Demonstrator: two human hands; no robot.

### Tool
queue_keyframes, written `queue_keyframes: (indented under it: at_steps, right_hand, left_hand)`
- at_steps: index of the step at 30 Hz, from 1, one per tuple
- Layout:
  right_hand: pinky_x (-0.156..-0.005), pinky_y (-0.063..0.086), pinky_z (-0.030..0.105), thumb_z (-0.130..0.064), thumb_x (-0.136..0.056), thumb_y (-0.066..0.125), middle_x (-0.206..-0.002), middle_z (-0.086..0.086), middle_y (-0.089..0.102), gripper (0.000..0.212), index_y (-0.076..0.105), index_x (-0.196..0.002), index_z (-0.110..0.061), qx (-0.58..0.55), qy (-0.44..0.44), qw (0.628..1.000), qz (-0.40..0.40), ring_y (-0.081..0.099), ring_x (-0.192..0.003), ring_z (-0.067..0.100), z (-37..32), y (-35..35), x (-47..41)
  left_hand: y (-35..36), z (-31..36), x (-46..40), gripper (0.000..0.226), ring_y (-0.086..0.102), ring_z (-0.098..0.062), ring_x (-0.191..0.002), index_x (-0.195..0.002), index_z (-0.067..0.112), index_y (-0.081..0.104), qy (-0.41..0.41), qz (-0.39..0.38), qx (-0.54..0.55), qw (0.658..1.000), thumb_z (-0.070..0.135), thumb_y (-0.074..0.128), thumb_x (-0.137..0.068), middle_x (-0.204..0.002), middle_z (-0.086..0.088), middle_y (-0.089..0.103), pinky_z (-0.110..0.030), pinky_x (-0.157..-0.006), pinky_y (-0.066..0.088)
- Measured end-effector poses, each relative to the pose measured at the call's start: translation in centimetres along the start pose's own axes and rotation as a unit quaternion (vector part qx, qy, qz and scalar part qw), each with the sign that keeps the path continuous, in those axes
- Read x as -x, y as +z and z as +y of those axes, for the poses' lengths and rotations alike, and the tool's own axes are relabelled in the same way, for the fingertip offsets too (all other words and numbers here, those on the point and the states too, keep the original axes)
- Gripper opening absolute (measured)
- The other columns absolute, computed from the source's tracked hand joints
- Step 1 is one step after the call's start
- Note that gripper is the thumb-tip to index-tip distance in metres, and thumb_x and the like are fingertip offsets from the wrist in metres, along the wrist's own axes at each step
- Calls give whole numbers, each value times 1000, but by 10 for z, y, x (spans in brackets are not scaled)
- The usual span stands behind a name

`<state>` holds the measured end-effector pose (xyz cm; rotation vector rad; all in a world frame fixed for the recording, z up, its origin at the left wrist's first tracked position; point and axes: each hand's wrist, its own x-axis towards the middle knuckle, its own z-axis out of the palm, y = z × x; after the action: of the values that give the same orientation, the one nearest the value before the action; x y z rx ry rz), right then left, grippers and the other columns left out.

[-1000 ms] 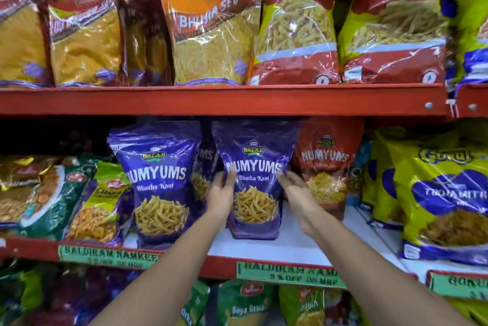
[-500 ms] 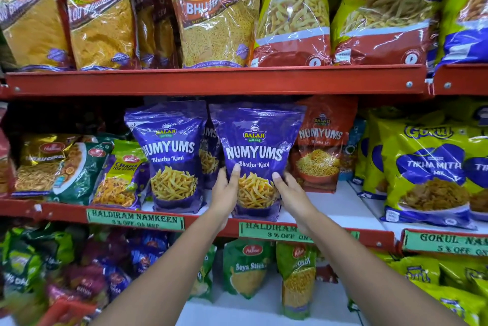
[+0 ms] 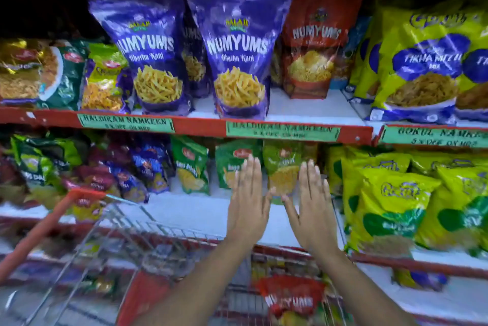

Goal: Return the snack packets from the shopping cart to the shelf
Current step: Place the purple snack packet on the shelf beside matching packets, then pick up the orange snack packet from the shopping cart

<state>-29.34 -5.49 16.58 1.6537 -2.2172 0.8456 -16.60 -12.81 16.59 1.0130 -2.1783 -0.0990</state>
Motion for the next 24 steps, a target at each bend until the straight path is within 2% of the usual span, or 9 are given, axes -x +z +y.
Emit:
queue_keyframes:
  at_steps: [5, 11, 13, 15, 17, 18, 21, 23, 24]
  right_hand:
    - [-116, 15, 35, -53, -90, 34, -156, 10, 23, 76, 21, -149, -6, -40, 59, 993, -94, 28, -144, 27, 45, 33, 101]
    - [-116, 15, 29, -60, -80, 57, -159, -16, -1, 96, -7, -148, -39, -232, 211, 937, -153, 0, -146, -3, 83, 65, 182]
    - [-116, 24, 36, -52, -74, 71, -162, -10, 12, 103, 3, -150, -37, -319, 294, 890, -140, 17, -146, 8, 93, 81, 194]
    - [-112, 36, 39, -39, -72, 77, -155, -1, 34, 95, 22, -148, -28, -377, 351, 847, -135, 35, -140, 16, 102, 97, 200]
    - [-95, 48, 22, -31, -75, 76, -136, -4, 53, 73, 39, -137, -26, -384, 380, 829, -146, 52, -123, 11, 108, 111, 204]
    - [-84, 49, 12, -28, -77, 74, -124, -8, 60, 60, 46, -130, -27, -390, 388, 821, -154, 59, -111, 5, 111, 117, 205]
    - [-53, 47, 3, -16, -83, 68, -79, -21, 73, 24, 62, -105, -23, -418, 403, 801, -149, 67, -66, -6, 118, 130, 202]
    - [-46, 46, 6, -10, -85, 65, -67, -8, 71, 8, 65, -93, -9, -413, 417, 797, -141, 63, -51, 0, 120, 132, 194]
    - [-49, 49, 10, -9, -85, 65, -71, 1, 70, 7, 64, -91, -4, -411, 421, 796, -140, 62, -53, 2, 119, 130, 190]
  left_hand:
    - [54, 7, 103, 73, 2, -17, -146, -148, 15, 2, -46, -116, 33, 992, 57, 26, -94, -157, 0, -1, -29, -118, 0]
    - [96, 2, 185, 101, -7, -1, -143, -147, 31, -7, -240, -155, 178, 942, 69, 53, -75, -158, 11, -12, -27, -114, 16]
    - [108, 0, 197, 108, 2, -2, -143, -147, 34, 1, -360, -106, 249, 893, 57, 70, -67, -159, 11, -3, -31, -111, 19]
    - [123, -8, 204, 105, 19, -12, -141, -147, 30, 14, -506, -32, 321, 800, 35, 81, -66, -158, 3, 18, -36, -110, 26]
    - [139, -19, 213, 90, 37, -22, -135, -144, 20, 28, -594, -3, 410, 692, 13, 79, -70, -149, -7, 38, -36, -101, 41]
    - [145, -23, 217, 78, 46, -24, -129, -140, 15, 36, -597, -23, 433, 674, 7, 76, -73, -143, -10, 46, -32, -95, 46]
    - [157, -30, 218, 22, 62, -16, -89, -92, 18, 70, -533, -79, 456, 708, 0, 66, -81, -99, -10, 65, -13, -69, 51]
    - [157, -30, 209, 35, 53, -13, -66, -54, 24, 61, -517, -83, 417, 742, 3, 65, -83, -66, 1, 54, -17, -63, 49]
    - [154, -29, 205, 39, 48, -13, -61, -50, 24, 54, -523, -88, 410, 742, 4, 66, -82, -60, 4, 48, -20, -63, 47]
